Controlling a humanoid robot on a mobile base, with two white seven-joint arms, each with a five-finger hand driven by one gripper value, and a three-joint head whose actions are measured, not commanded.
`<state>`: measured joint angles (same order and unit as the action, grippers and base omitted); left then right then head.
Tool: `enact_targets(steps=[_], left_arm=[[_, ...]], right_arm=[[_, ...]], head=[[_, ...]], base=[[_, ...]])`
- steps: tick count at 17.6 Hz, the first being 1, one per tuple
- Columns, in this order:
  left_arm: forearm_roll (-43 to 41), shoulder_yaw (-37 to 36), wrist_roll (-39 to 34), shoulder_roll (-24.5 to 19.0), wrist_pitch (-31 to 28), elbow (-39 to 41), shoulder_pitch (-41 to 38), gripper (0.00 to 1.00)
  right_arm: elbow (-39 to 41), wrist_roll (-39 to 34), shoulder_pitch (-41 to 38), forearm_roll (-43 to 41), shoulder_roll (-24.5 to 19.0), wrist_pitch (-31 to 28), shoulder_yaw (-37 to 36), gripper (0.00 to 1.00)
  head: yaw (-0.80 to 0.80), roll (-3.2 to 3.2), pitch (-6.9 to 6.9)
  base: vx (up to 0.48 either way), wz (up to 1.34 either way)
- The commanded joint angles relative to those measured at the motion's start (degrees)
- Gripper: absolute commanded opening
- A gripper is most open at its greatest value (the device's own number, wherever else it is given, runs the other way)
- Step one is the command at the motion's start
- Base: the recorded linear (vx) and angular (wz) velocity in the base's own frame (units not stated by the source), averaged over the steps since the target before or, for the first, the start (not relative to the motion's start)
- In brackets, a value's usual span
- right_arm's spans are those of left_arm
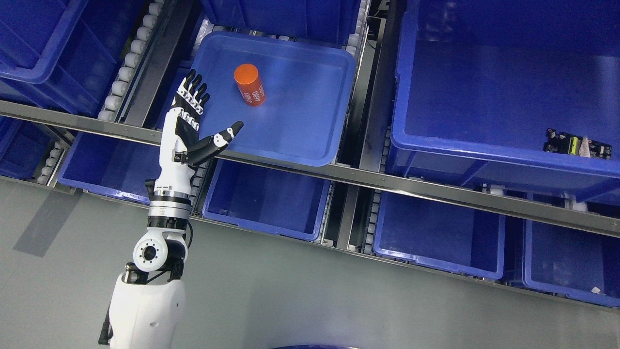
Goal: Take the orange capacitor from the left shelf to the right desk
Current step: 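Reach the left hand into the blue bin toward the orange capacitor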
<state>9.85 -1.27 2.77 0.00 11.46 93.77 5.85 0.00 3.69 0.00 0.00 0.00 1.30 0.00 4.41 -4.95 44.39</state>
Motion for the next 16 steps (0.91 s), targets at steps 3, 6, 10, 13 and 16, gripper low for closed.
enact_targets(steps=[3,6,10,13,16], left_arm=[[-0.10,1.18,-0.04,-1.00,-0.83,-0.08,-0.67,1.00],[-0.18,2.14,0.74,-1.00,-1.71,-2.27,1.78,1.00],[-0.80,2.85,8.55,-3.07,-1.62,-11.57,8.63,1.00],[-0.98,3.11,8.92,-4.56,-1.53,-18.51,13.99,1.00],[-3.26,3.46,9.27,-5.80,-1.44,-23.89,17.69,1.00]], right_arm=[[1.00,0.00,-1.32,0.35,1.00,0.02,-0.62,1.00],[1.00,0.00,-1.32,0.35,1.00,0.02,-0.62,1.00],[1.00,0.00,-1.23,0.35,1.00,0.02,-0.62,1.00],[1.00,0.00,-1.23,0.35,1.00,0.02,-0.62,1.00],[1.00,0.00,-1.23,0.35,1.00,0.02,-0.62,1.00]], head=[[0.00,0.00,0.00],[0.00,0.00,0.00],[0.00,0.00,0.00],[0.00,0.00,0.00],[0.00,0.00,0.00]], base=[[0.033,0.00],[0.010,0.00],[0.000,0.00],[0.000,0.00],[0.000,0.00]])
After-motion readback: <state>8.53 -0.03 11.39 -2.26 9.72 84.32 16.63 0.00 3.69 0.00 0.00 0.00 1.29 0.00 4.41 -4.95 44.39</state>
